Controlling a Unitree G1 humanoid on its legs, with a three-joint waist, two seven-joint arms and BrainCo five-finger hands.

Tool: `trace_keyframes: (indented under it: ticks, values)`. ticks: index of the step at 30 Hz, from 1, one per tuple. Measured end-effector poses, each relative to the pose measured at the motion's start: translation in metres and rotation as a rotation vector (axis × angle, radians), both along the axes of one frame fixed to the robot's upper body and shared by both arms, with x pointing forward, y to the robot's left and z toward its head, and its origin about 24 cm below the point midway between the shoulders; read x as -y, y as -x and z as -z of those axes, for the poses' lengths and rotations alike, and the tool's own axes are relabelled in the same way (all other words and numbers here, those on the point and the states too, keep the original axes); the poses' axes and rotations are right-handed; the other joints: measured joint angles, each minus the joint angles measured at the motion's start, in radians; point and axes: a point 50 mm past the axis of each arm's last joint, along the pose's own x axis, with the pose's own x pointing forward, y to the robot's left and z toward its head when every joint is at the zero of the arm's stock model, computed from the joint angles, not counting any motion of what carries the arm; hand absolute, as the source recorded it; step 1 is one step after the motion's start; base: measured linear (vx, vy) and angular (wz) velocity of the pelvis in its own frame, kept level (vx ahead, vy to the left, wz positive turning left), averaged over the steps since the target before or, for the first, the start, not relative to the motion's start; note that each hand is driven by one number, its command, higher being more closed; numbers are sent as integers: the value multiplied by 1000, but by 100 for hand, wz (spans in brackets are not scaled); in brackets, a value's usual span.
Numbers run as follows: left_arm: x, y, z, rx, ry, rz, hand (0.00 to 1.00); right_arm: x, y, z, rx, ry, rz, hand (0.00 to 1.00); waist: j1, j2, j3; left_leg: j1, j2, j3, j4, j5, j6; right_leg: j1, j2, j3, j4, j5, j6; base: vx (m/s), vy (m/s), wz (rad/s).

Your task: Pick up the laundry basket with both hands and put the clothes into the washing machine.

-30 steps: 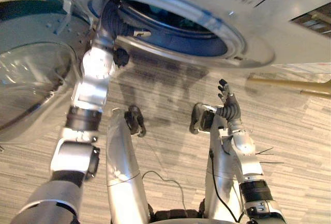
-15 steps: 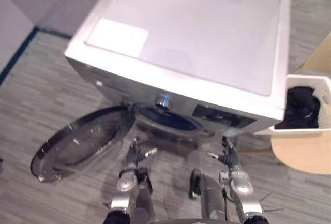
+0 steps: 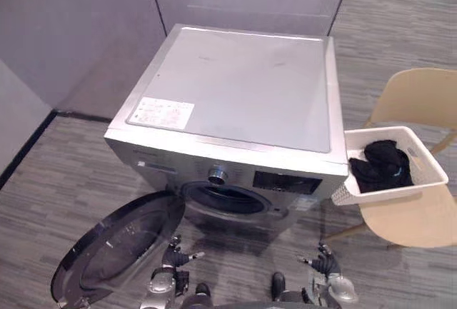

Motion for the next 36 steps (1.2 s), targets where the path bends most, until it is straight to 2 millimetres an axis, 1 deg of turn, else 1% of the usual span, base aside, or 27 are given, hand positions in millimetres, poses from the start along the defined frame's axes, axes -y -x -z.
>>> trace_keyframes:
  ticks: [2, 5, 6, 7, 8, 9, 11, 13, 14, 15, 16, 17, 19, 20, 21, 22, 23, 24, 25, 27, 28, 29, 31, 33, 34, 35, 36]
  values:
    - [3, 0, 1, -7, 2, 15, 0, 1, -4, -1, 8, -3, 10, 0, 0, -1, 5, -12, -3, 10, 5, -29, 10, -57, 11, 74, 0, 27, 5, -104, 34, -110]
    - [1, -2, 1, -10, -5, 13, 0, -1, -23, -8, 62, -16, 17, 0, -1, -38, 37, -41, -19, 142, 106, -132, 11, -159, 38, 276, -13, 84, 12, -162, 63, -187]
    - [1, -4, 0, -5, -6, 14, 0, -1, -25, -10, 73, -14, 18, 0, -2, -45, 46, -48, -17, 170, 134, -155, 17, -171, 42, 298, -25, 88, 4, -200, 55, -221]
    - [1, -7, -1, 0, -7, 16, 0, 0, -27, -11, 80, -12, 23, 0, -3, -45, 56, -47, -6, 227, 151, -171, 33, -180, 42, 279, -45, 80, -39, -148, 30, -199]
    - [4, -12, -3, 14, 0, 20, 0, 0, -34, -14, 94, -1, 26, 0, -5, -30, 69, -32, 35, 328, 152, -168, 35, -204, 41, 169, -42, 51, -92, -110, 16, -229]
    - [1, -16, -4, 22, -8, 21, 0, -2, -37, -15, 101, -2, 17, 0, -8, -17, 80, -13, 62, 402, 164, -169, 36, -245, 32, 2, 38, 45, -112, 21, -5, -229]
    - [-7, -19, -6, 29, -31, 22, 0, -5, -36, -14, 98, -7, 9, 0, -16, -45, 80, 31, 57, 511, 166, -176, 23, -253, -18, -255, 139, 9, -189, 117, 4, -197]
    - [-10, -19, -7, 30, -39, 20, 0, -6, -41, -15, 101, -6, -5, 0, -35, -30, 87, 100, 71, 639, 175, -183, 14, -239, -83, -553, 198, -34, -313, 117, -32, -230]
    - [-10, -19, -7, 31, -40, 21, 0, -6, -42, -16, 102, -6, -7, 0, -34, -26, 86, 117, 73, 666, 170, -183, 13, -233, -98, -622, 222, -58, -318, 130, -125, -234]
    - [-12, -20, -8, 34, -45, 21, 0, -7, -44, -16, 106, -7, -10, 0, -31, -25, 86, 151, 70, 724, 156, -195, -5, -220, -140, -755, 281, -86, -297, 173, -155, -236]
    - [-15, -20, -8, 34, -53, 22, 0, -7, -46, -17, 110, -7, -12, 0, -29, -24, 86, 188, 67, 762, 139, -218, -43, -220, -155, -802, 332, -95, -250, 189, -160, -232]
    - [-16, -20, -9, 34, -58, 22, 0, -8, -47, -17, 111, -8, -13, 0, -34, -24, 87, 209, 64, 773, 130, -229, -61, -235, -146, -778, 357, -102, -213, 220, -139, -195]
    - [-13, -31, -13, 62, -53, 27, 0, -4, -47, -18, 112, 2, -13, 0, -64, -14, 90, 259, 89, 789, 186, -228, -76, -256, -97, -679, 414, -143, -196, 271, -160, -134]
    - [-13, -34, -15, 72, -51, 22, 0, -3, -45, -18, 107, 4, -15, 0, -64, -13, 90, 257, 119, 782, 261, -228, -75, -252, -79, -655, 412, -149, -193, 293, -156, -124]
    - [-13, -35, -16, 83, -42, -1, 0, -4, -42, -16, 95, 9, -32, 0, -58, -2, 93, 223, 213, 718, 484, -207, -41, -230, -31, -610, 377, -155, -200, 229, -100, -116]
    - [-12, -35, -15, 82, -35, -7, 0, -5, -45, -17, 101, 10, -39, 0, -58, 5, 96, 193, 250, 662, 582, -203, -10, -212, -6, -588, 355, -154, -208, 283, -62, -148]
    - [-6, -33, -13, 77, -19, -10, 0, -7, -45, -16, 92, 12, -56, 0, -56, 17, 104, 91, 262, 473, 752, -234, 7, -179, 35, -538, 309, -147, -213, 258, -3, -122]
    - [0, -32, -12, 72, -2, -12, 0, -8, -44, -13, 73, 13, -66, 0, -52, 16, 107, -11, 201, 299, 815, -264, 4, -144, 47, -501, 278, -148, -211, 253, 14, -114]
    - [2, -31, -11, 69, 6, -13, 0, -8, -42, -12, 60, 14, -71, 0, -44, 14, 108, -53, 169, 227, 815, -272, 5, -123, 48, -486, 261, -149, -209, 239, 44, -95]
    - [9, -27, -9, 61, 17, -20, 0, -8, -39, -9, 38, 12, -68, 0, 3, 17, 119, -178, 64, 53, 705, -273, 7, -35, 49, -433, 207, -140, -169, 220, 64, -87]
    - [10, -26, -8, 59, 17, -17, 0, -8, -39, -9, 41, 11, -67, 0, 6, 19, 122, -206, 49, 28, 653, -272, 9, -19, 48, -432, 195, -140, -161, 265, 125, -58]
    - [11, -26, -8, 57, 18, -12, 0, -10, -44, -11, 55, 7, -69, 0, 10, 29, 129, -248, 27, -10, 492, -259, 3, 16, 43, -429, 170, -138, -137, 227, 124, -33]
    - [11, -24, -7, 51, 16, -14, 0, -13, -47, -12, 62, 1, -72, 0, 35, 21, 141, -239, -10, -13, 341, -107, 25, 52, 25, -409, 136, -128, -92, 269, 152, -45]
    - [10, -18, -5, 35, 12, -16, 0, -17, -53, -14, 81, -4, -79, 0, 49, 6, 123, -224, -65, -26, 307, -114, 77, 78, -2, -388, 88, -103, -39, 412, 189, -2]
    - [11, -18, -4, 33, 14, -14, 0, -16, -56, -15, 81, 7, -91, 0, 54, 2, 127, -219, -74, -28, 325, -144, 122, 77, -25, -389, 130, -126, -9, 486, 277, 25]
    - [11, -16, -3, 24, 13, -13, 0, -16, -56, -15, 79, 11, -96, 0, 54, -4, 130, -201, -83, -27, 324, -153, 129, 77, -44, -383, 168, -142, 4, 389, 294, 32]
    - [14, -12, 0, -2, 18, -7, 0, -15, -58, -17, 84, 21, -102, 0, 51, -6, 131, -152, -114, -32, 315, -167, 144, 66, -104, -372, 314, -165, 36, 479, 365, 44]
